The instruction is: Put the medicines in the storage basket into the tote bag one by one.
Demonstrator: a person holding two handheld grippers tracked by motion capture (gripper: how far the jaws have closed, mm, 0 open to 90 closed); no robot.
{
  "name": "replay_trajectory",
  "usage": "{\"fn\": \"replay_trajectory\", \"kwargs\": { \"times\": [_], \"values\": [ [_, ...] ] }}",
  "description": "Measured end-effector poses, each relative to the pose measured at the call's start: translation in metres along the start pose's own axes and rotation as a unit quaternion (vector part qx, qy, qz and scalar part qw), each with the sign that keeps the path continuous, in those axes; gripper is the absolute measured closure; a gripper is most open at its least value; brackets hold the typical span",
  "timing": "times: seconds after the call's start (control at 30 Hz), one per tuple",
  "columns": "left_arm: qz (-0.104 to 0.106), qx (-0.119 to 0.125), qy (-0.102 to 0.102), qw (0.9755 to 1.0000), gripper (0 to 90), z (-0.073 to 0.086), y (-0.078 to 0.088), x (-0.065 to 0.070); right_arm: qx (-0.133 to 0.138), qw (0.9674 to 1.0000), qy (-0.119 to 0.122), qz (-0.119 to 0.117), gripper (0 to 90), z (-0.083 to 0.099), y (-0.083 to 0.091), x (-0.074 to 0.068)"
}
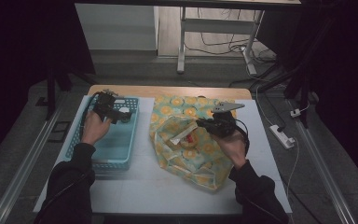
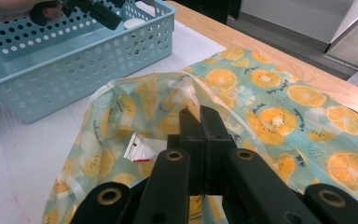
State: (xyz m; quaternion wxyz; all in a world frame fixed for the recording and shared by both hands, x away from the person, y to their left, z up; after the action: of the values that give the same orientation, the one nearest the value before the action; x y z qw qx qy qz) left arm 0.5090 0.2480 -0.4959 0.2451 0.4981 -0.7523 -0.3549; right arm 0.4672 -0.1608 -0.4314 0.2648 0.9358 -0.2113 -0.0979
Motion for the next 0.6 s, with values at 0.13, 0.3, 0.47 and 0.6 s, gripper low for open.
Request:
{"fn": "replay_trajectory", "kwargs": {
  "times": [0.13,0.3,0.47,0.6],
  "values": [
    [-0.012,-0.018,-0.003,0.9998,0.0,-0.003,-0.008,-0.001,-0.001,1.0000,0.000,-0.001,89.7,0.000,0.000,0.000],
    [-0.009,-0.041,-0.007,0.9991,0.6,-0.006,-0.017,-0.001,0.000,1.0000,0.000,0.000,89.7,0.000,0.000,0.000],
    [-0.011,-0.057,-0.008,0.9983,3.2,-0.007,-0.025,0.001,-0.001,1.0000,0.000,0.000,89.7,0.000,0.001,0.000],
    [-0.020,-0.066,-0.021,0.9974,11.3,-0.007,-0.029,0.001,0.000,1.0000,0.000,-0.001,89.7,0.000,0.000,0.000]
  ]
}}
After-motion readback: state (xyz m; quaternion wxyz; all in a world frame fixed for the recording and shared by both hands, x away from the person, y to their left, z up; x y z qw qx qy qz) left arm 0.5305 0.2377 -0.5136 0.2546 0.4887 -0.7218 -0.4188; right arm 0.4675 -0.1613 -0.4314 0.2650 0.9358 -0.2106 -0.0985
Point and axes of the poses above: each handheld gripper's, and its own axes: y roughly backward along the jaws, z roughly out of its underside, x roughly to its right, the point moved 2 cm from there along -y, roughly forward along the jaws, and after that the axes turned 7 degrees about -z, right-handed, at the moved point
